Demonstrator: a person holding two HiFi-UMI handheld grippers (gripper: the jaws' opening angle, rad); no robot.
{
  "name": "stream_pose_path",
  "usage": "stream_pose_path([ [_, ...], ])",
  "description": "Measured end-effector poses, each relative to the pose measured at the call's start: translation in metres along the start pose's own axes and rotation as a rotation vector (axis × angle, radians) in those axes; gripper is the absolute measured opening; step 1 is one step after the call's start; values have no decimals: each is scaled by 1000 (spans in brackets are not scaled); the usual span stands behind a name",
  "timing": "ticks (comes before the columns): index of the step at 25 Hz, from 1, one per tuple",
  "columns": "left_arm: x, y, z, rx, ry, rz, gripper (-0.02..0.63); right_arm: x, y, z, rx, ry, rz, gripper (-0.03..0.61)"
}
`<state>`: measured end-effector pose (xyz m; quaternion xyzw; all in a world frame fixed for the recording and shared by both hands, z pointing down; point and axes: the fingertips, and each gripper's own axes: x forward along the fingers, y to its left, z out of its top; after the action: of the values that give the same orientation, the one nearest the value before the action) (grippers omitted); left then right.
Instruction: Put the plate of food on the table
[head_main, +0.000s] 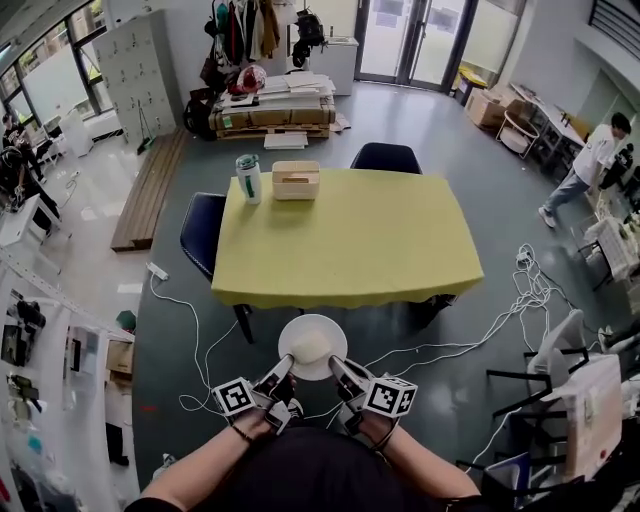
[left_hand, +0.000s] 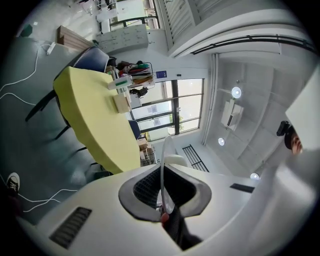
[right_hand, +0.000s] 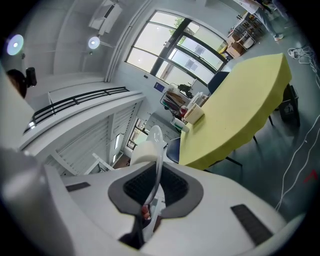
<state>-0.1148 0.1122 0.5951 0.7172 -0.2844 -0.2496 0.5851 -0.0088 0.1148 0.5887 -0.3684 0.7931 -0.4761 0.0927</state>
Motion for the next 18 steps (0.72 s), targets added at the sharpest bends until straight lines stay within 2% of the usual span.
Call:
stream_pose_path([
  [3, 5, 5, 17, -47, 9, -13, 17, 19, 1, 4, 3, -15, -15, 28],
  [8, 12, 18, 49, -14, 42, -12, 17, 48, -3, 11, -7, -29, -44, 28],
  [9, 14, 17, 53, -29, 46, -17, 17, 53, -4, 12, -6, -27, -51, 28],
  [11, 16, 17, 58, -46, 55, -19, 17, 58, -3, 14, 7, -27, -57, 28],
  [13, 17, 22, 62, -29, 64, -12, 17, 62, -3, 14, 16, -28, -66, 28],
  [18, 25, 31, 69, -78, 62, -17, 17, 74, -16, 16, 14, -18, -87, 29],
])
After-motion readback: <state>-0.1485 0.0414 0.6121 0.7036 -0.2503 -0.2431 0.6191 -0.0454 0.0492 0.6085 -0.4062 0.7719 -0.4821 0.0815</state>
